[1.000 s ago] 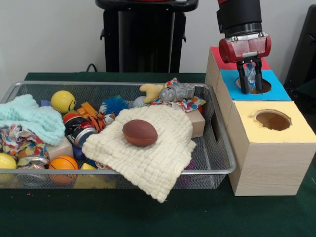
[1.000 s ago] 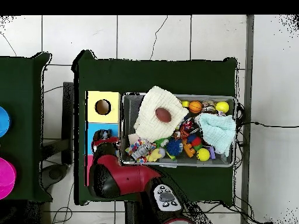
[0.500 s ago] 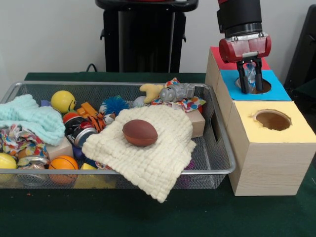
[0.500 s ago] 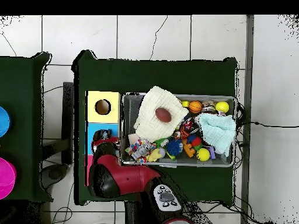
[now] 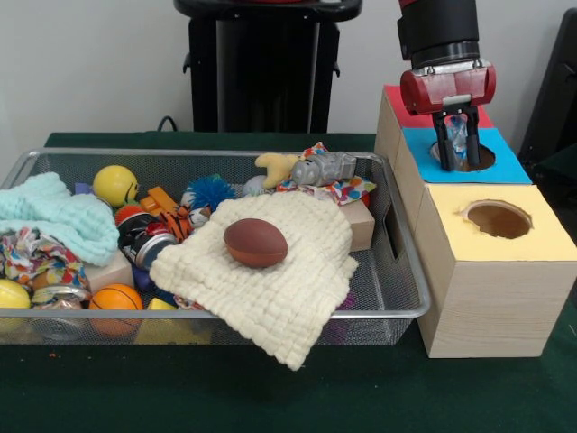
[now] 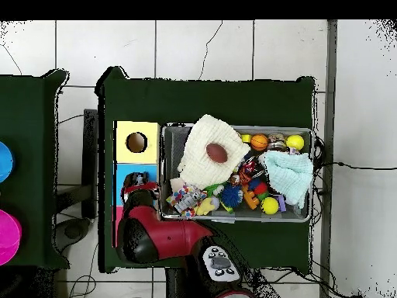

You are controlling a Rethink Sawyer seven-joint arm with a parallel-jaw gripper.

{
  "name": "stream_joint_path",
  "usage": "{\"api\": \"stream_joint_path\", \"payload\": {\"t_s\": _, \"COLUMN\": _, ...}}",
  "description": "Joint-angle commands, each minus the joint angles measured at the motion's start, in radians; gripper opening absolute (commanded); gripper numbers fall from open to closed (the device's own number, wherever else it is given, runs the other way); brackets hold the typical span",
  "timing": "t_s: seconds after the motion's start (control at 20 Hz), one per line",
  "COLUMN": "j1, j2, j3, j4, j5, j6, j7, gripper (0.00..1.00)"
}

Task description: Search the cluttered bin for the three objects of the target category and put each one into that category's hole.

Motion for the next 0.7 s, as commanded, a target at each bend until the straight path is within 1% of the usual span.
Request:
{"api": "stream_joint_path", "payload": {"t_s": 0.05, "j1": -0.025, "j2": 0.028, "j3": 0.027, "j4": 0.015, "j5": 0.069, "j6": 0.031, "j7": 0.290, "gripper": 0.00}}
{"api": "stream_joint_path", "payload": {"t_s": 0.3, "j1": -0.032, "j2": 0.023, "j3": 0.031, "j4": 0.016, "j5": 0.066, "j6": 0.035, "j7": 0.290, "gripper": 0.00}}
{"api": "stream_joint_path", "payload": {"t_s": 0.65, "j1": -0.018, "j2": 0.020, "j3": 0.008, "j4": 0.010, "j5": 0.067, "j6": 0.037, "j7": 0.270, "gripper": 0.00}}
{"api": "stream_joint_path", "payload": {"t_s": 0.7, "j1": -0.015, "j2": 0.018, "j3": 0.004, "j4": 0.009, "j5": 0.072, "j6": 0.046, "j7": 0.267, "gripper": 1.00}}
